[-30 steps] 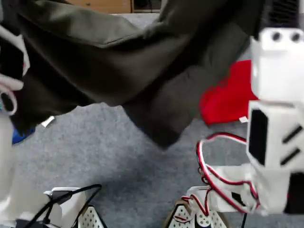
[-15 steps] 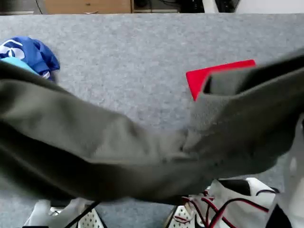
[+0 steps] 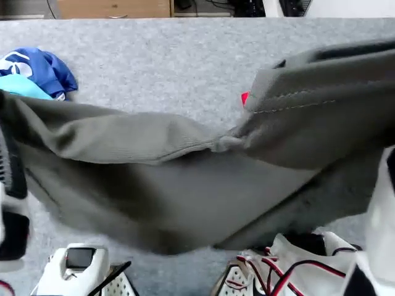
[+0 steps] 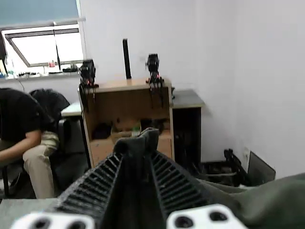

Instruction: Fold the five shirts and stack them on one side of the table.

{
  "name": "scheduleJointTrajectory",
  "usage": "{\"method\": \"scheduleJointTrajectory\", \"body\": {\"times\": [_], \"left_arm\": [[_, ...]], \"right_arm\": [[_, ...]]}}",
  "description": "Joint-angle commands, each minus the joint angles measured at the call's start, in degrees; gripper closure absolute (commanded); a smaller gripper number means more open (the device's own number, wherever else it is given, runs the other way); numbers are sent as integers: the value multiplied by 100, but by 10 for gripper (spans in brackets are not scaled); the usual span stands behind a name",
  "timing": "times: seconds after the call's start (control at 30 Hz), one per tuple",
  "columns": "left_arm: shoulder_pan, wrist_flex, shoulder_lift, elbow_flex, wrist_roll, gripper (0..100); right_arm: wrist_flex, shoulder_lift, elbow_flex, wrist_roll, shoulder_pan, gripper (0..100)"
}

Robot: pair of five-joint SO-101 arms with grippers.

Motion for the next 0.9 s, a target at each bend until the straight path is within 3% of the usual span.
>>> {"method": "scheduleJointTrajectory", "body": {"times": [0.0,0.3,0.43,0.67,0.87], "left_arm": [[35,229,-40,563,18,981],[35,193,-558,5090,-26,981],[-132,-431,-796,7059,-9,981],[-958,-2664,-1455,10136,-26,981],[-1266,-3385,-1903,11877,-35,981]], "right_arm": [[905,4,48,35,57,998],[4000,207,699,-114,13,998],[3974,171,1780,-308,22,998],[3947,-453,4374,-281,-312,998],[3464,-813,7213,44,-690,998]]}}
